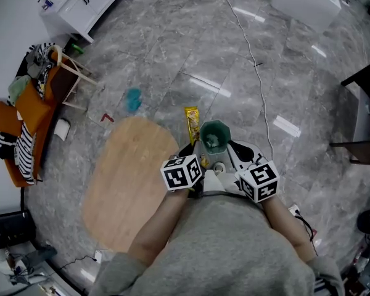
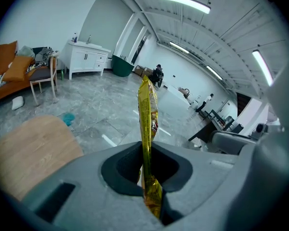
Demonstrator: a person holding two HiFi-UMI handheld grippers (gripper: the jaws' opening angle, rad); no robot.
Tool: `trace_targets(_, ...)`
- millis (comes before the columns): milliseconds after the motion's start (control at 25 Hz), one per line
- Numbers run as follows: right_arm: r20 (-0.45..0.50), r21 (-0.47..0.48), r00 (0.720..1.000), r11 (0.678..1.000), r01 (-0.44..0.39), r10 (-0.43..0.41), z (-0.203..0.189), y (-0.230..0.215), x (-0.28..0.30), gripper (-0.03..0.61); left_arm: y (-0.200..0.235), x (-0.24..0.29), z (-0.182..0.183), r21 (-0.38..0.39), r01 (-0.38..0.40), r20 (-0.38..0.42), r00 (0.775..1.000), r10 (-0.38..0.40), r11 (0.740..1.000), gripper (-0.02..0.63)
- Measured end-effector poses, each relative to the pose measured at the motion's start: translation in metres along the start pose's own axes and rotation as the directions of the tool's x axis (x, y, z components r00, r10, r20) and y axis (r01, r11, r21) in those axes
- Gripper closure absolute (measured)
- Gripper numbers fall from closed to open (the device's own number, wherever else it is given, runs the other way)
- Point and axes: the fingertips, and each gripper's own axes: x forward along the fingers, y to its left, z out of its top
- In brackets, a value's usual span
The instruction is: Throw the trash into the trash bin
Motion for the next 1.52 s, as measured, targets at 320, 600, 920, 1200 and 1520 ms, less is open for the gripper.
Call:
trace_targets(320,-0.025,0.057,0.998,0.997,0.054,-0.052,-0.015,-0.001,0.004,0.569,0.006,0.01,-0.008,0.024,0.027,-0.05,0.998,-0.026,0.999,0.583)
trace_targets(600,-0.04,0.088,0.996,0.993,0.078,-0.074,-0.024,0.003,0.008,0.569,0.015,0.02,-0.016,0.026,0.039,-0.083,0.996,-0.037,0.999,0.583)
trace_targets(920,-0.051,0.132,0.995,0.987,0.096,-0.09,-0.037,0.007,0.016,0.569,0.03,0.035,-0.03,0.023,0.037,-0.117,0.993,-0.034,0.999,0.583)
trace_targets(1200,-0.065,0.155,0.99,0.979,0.13,-0.122,-0.058,-0.007,0.026,0.569,0.042,0.06,-0.049,0.039,0.045,-0.154,0.987,-0.038,0.998,0.583)
trace_targets(1520,-0.089,0.192,0.986,0.969,0.156,-0.141,-0.092,-0.021,0.041,0.569,0.056,0.092,-0.072,0.045,0.044,-0.191,0.981,-0.035,0.998,0.583)
